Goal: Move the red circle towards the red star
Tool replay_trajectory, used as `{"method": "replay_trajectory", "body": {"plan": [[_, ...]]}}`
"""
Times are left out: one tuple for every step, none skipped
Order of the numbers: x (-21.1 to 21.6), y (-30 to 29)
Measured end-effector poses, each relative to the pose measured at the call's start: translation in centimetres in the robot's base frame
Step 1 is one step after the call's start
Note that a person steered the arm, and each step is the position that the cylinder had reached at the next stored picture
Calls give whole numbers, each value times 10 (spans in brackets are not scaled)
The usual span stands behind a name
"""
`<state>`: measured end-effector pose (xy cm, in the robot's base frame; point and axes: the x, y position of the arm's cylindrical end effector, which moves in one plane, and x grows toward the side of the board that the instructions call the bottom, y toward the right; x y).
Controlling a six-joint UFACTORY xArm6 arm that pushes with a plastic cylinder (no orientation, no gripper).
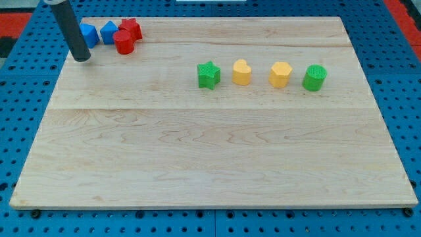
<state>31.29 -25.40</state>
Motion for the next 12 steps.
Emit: {"method": "replay_trajectory", "body": {"plan": [[-17,-1],[-23,29],[-25,57],[-26,89],[-32,113],[-44,126],[-54,145],[-51,174],[-52,217],[-102,274],[-121,250],[-120,196]]}}
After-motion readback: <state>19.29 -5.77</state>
